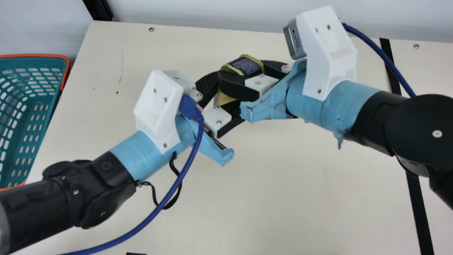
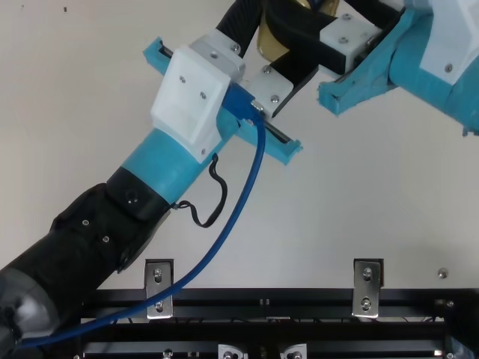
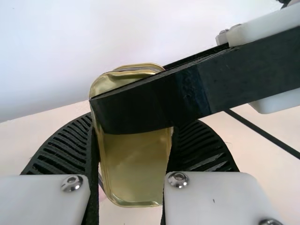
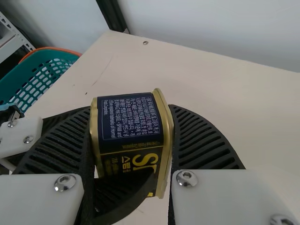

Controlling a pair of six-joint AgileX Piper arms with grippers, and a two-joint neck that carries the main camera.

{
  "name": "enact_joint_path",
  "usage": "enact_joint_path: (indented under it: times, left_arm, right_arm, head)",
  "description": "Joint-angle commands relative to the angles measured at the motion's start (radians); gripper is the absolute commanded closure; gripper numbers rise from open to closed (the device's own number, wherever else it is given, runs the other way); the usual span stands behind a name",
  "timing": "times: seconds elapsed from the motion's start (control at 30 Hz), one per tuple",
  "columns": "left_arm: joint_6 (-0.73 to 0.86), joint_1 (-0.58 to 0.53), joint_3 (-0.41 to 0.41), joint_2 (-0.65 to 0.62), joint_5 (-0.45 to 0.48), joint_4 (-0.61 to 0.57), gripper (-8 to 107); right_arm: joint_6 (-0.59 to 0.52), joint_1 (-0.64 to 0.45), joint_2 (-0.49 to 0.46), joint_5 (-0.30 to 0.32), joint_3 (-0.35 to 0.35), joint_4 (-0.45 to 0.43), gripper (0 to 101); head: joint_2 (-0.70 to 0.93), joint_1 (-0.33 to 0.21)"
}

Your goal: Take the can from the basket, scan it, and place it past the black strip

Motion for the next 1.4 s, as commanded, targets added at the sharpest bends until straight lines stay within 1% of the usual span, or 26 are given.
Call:
enact_joint_path:
  times: [0.0, 0.13, 0.23, 0.43, 0.57, 0.73, 0.9, 1.0, 1.13, 1.23, 1.37]
  left_arm:
    - [0.0, 0.0, 0.0, 0.0, 0.0, 0.0, 9]
    - [0.006, -0.002, 0.0, 0.004, -0.002, 0.01, 9]
    - [0.019, -0.004, 0.0, 0.009, 0.008, 0.021, 9]
    - [0.037, -0.011, 0.012, 0.013, 0.057, 0.06, 9]
    - [0.067, 0.008, 0.036, 0.008, 0.088, 0.064, 9]
    - [0.148, 0.07, 0.088, -0.022, 0.079, -0.008, 9]
    - [0.232, 0.151, 0.161, -0.073, 0.025, -0.125, 9]
    - [0.27, 0.201, 0.209, -0.11, -0.02, -0.202, 9]
    - [0.293, 0.258, 0.27, -0.159, -0.077, -0.286, 9]
    - [0.295, 0.297, 0.309, -0.193, -0.106, -0.325, 9]
    - [0.285, 0.348, 0.353, -0.236, -0.129, -0.349, 9]
  right_arm:
    - [-0.009, -0.008, 0.001, -0.021, 0.003, 0.009, 101]
    - [-0.002, -0.016, -0.002, -0.034, 0.009, 0.013, 101]
    - [-0.013, -0.038, -0.006, -0.028, 0.01, 0.023, 101]
    - [-0.017, -0.074, -0.014, -0.034, 0.011, 0.022, 101]
    - [-0.017, -0.108, -0.02, -0.035, 0.009, 0.011, 101]
    - [-0.006, -0.142, -0.035, -0.04, 0.011, -0.013, 101]
    - [0.004, -0.177, -0.056, -0.054, 0.021, -0.044, 101]
    - [0.028, -0.2, -0.065, -0.071, 0.03, -0.083, 101]
    - [0.069, -0.241, -0.076, -0.097, 0.046, -0.16, 101]
    - [0.109, -0.284, -0.084, -0.111, 0.057, -0.229, 101]
    - [0.161, -0.35, -0.096, -0.123, 0.07, -0.321, 101]
  head:
    - [-0.003, -0.004]
    - [-0.003, -0.004]
    - [-0.003, -0.004]
    - [-0.003, -0.004]
    - [-0.003, -0.004]
    - [-0.003, -0.004]
    - [-0.008, -0.004]
    - [-0.026, -0.005]
    - [-0.068, -0.007]
    - [-0.111, -0.01]
    - [-0.168, -0.017]
